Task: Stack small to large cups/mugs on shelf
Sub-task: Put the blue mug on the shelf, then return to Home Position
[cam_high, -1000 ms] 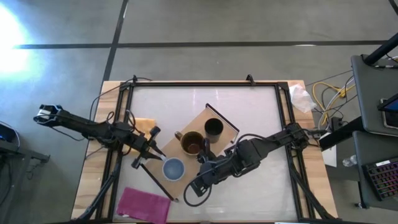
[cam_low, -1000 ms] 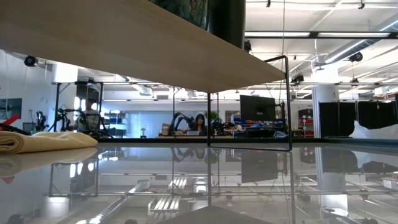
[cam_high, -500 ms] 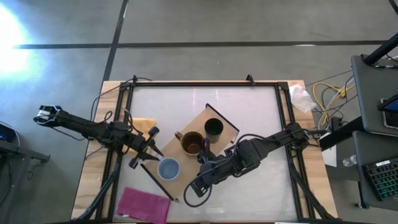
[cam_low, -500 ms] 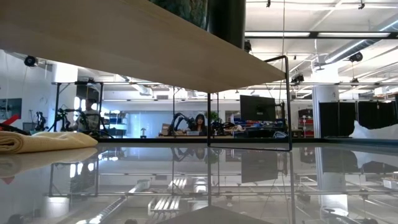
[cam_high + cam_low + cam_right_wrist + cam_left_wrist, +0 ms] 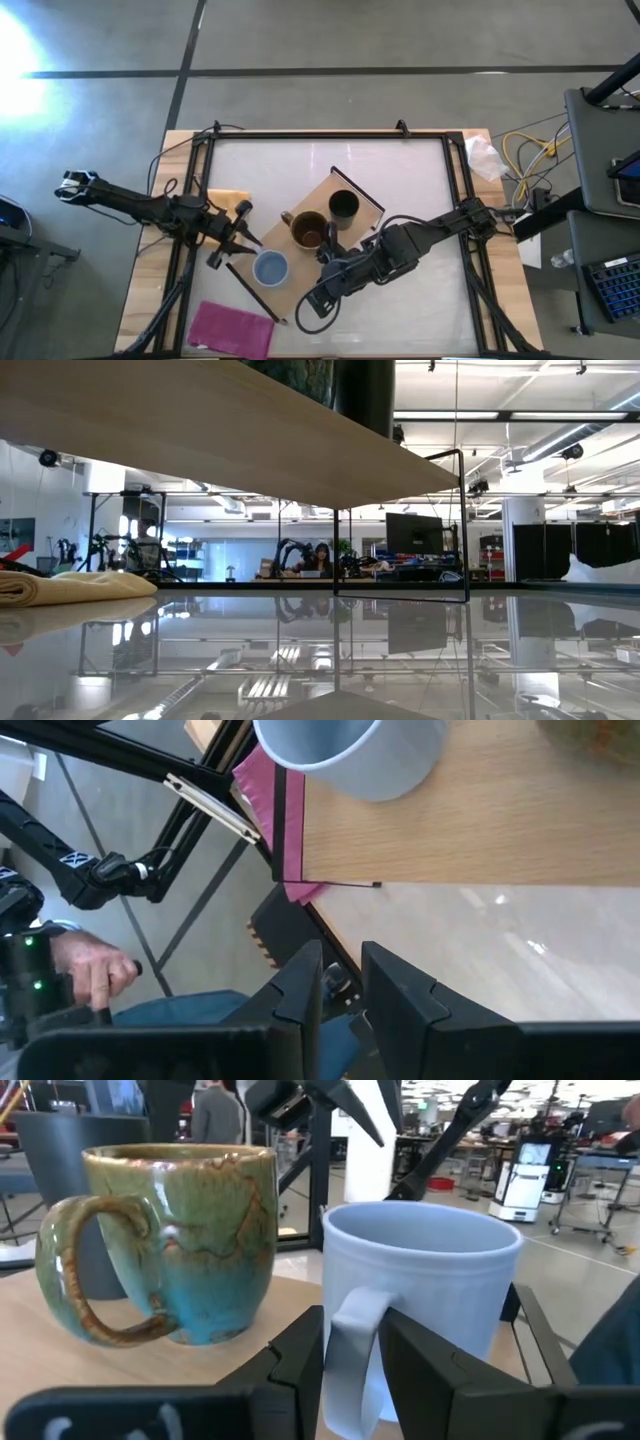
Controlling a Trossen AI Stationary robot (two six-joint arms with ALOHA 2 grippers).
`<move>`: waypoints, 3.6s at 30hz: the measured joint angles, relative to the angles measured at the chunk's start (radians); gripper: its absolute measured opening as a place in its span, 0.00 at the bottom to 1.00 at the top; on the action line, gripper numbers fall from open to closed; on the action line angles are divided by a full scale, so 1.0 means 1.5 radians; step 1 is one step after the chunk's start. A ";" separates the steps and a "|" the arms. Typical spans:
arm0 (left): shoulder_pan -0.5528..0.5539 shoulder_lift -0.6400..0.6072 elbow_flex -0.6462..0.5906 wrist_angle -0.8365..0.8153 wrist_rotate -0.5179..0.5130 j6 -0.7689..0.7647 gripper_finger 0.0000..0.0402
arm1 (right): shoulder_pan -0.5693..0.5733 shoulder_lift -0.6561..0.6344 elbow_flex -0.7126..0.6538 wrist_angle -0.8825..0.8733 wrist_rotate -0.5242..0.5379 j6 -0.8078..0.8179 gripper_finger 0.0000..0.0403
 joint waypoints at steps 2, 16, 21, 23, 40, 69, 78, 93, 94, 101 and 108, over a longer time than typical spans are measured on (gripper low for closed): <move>0.000 -0.003 0.000 -0.007 0.000 0.000 0.21 | 0.000 0.000 0.000 0.000 0.001 -0.004 0.17; 0.000 -0.030 0.000 -0.033 0.001 -0.052 0.21 | 0.000 0.000 0.000 0.000 0.001 -0.011 0.17; 0.000 -0.041 0.001 -0.069 0.010 -0.070 0.24 | 0.000 0.000 0.000 -0.002 0.001 -0.012 0.17; 0.000 -0.044 0.001 -0.070 0.010 -0.070 0.26 | 0.000 0.000 0.000 -0.002 0.001 -0.015 0.17; 0.000 -0.129 0.003 -0.156 -0.070 -0.048 0.31 | 0.000 0.001 0.000 -0.003 0.001 -0.021 0.17; -0.001 -0.363 0.030 -0.111 0.008 -0.337 0.31 | 0.013 -0.026 0.008 0.214 0.007 -0.278 0.17; 0.000 -0.364 0.086 -0.260 -0.019 -0.303 0.31 | -0.051 -0.049 0.006 0.203 -0.037 -0.562 0.17; 0.000 -0.367 0.433 -0.720 -0.191 -0.168 0.31 | -0.218 -0.254 -0.215 0.215 -0.215 -0.673 0.17; 0.000 -0.367 0.441 -0.734 -0.194 -0.167 0.31 | -0.218 -0.285 -0.257 0.240 -0.206 -0.674 0.17; 0.000 -0.367 0.448 -0.738 -0.224 -0.141 0.31 | -0.213 -0.530 -0.570 0.481 -0.177 -0.643 0.17; 0.000 -0.367 0.452 -0.745 -0.251 -0.121 0.31 | -0.214 -0.730 -0.834 0.684 -0.163 -0.647 0.17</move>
